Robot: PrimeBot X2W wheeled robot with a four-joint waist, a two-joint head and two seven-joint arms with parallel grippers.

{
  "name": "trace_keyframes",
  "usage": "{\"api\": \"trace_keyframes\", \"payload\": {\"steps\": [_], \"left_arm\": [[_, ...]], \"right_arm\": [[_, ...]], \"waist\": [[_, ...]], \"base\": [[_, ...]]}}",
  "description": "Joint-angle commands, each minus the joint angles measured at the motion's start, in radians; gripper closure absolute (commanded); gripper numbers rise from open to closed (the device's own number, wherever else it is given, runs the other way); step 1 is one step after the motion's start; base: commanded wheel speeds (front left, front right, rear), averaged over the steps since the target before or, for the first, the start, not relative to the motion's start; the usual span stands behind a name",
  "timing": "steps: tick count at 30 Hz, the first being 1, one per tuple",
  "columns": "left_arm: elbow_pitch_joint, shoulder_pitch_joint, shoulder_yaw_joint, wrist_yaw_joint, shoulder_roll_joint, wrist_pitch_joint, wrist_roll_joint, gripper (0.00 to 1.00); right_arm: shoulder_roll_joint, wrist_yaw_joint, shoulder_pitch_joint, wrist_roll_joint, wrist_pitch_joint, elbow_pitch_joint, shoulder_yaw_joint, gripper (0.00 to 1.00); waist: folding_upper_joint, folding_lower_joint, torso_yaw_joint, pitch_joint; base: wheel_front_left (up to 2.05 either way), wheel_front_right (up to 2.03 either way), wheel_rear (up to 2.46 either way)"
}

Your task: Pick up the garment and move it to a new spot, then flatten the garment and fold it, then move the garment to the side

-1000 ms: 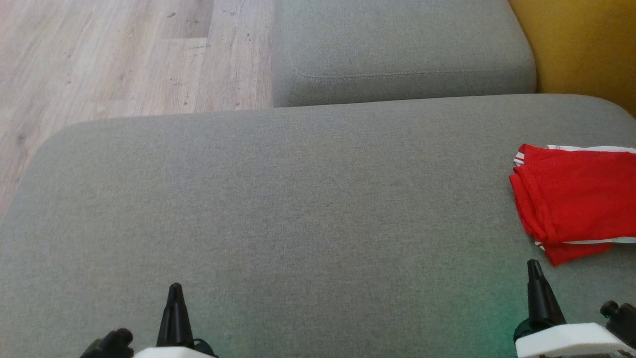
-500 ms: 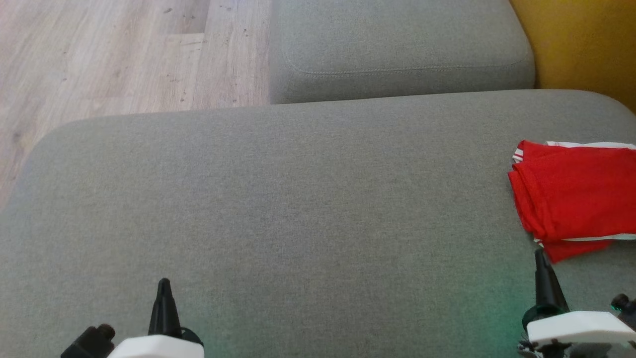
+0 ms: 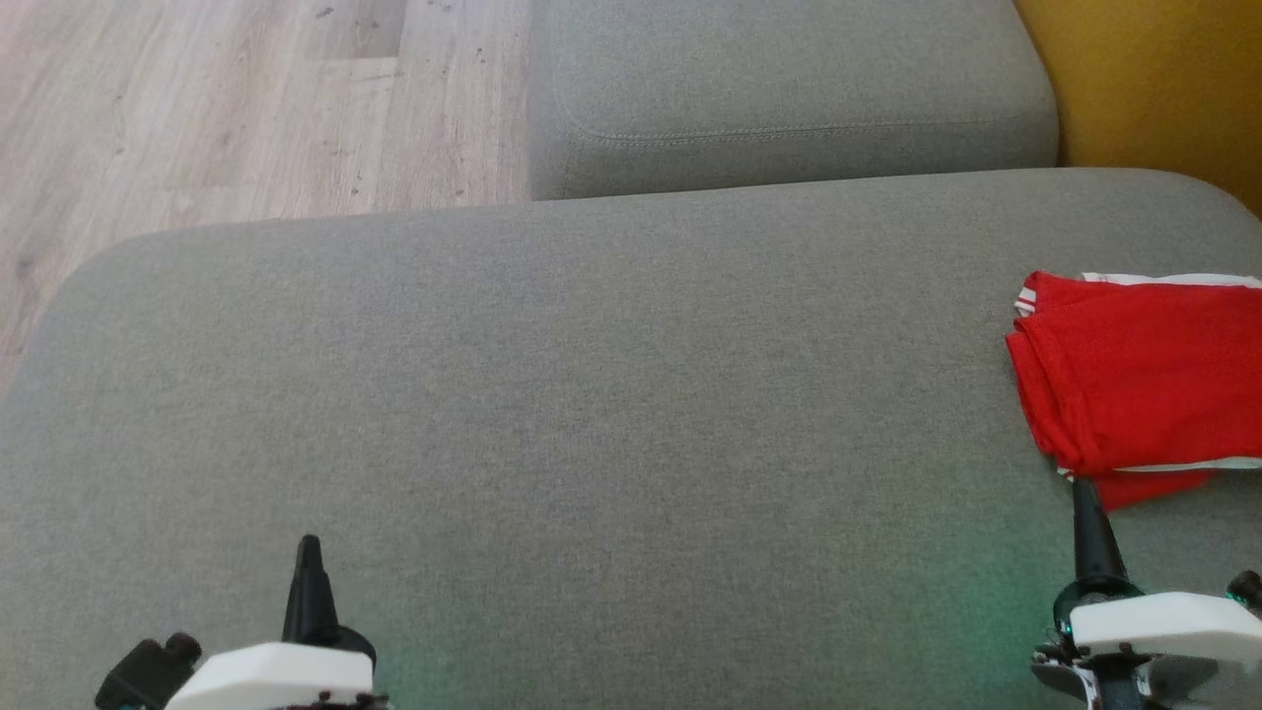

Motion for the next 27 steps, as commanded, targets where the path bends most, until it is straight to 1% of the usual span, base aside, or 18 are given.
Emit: {"api": "trace_keyframes", "payload": {"steps": [1,5,27], "left_arm": [[-0.021,-0.059,0.040,-0.012,0.011,0.009,-0.037,1.00],[-0.017,-0.066,0.050,-0.019,0.011,0.017,-0.072,1.00],[0.018,-0.128,0.129,-0.077,0.009,0.084,-0.344,1.00]], "right_arm": [[-0.005,0.004,-0.055,0.037,0.010,-0.026,0.004,1.00],[-0.003,0.005,-0.063,0.070,0.019,-0.024,-0.001,1.00],[0.008,0.006,-0.125,0.329,0.086,-0.010,-0.040,1.00]], "waist": [[0.0000,-0.0001,-0.001,0.001],[0.0000,-0.0001,-0.002,0.004],[0.0000,-0.0001,-0.014,0.021]], "base": [[0.00,0.00,0.00],[0.00,0.00,0.00],[0.00,0.00,0.00]]}}
